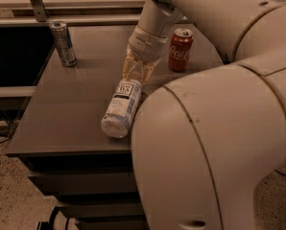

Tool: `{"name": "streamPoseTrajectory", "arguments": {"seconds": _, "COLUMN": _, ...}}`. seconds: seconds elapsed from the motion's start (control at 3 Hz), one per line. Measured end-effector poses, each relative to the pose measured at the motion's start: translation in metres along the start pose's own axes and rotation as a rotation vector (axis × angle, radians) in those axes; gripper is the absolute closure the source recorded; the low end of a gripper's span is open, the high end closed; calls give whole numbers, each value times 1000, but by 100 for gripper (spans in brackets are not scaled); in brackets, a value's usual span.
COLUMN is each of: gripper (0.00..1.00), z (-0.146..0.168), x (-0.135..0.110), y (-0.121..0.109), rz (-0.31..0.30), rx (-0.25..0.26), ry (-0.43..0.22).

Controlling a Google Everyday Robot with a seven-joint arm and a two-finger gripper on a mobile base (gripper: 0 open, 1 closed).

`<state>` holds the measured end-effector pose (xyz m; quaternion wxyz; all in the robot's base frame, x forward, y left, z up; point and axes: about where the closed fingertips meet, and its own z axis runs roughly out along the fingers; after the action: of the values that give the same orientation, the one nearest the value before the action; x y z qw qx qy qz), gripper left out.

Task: Place blue plastic bottle upright

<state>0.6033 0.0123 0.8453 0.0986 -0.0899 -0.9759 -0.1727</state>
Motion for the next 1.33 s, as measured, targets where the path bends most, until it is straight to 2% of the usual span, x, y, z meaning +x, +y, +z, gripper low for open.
{"name": "streamPoseTrajectory", "arguments": {"seconds": 0.33, "gripper": 53, "z": 2, "x": -2, "y": 2, "rz": 0, "rx": -3, "ry": -5}}
{"name": "streamPoseTrajectory", "arguments": {"seconds": 1.0, "gripper": 7, "z": 5, "x": -5, "y": 4, "rz": -1, "rx": -8, "ry": -12}}
{"name": "streamPoseTrajectory", "arguments": {"seconds": 1.33, "gripper": 0, "z": 5, "x": -5, "y": 5, "rz": -13, "rx": -16, "ry": -14}}
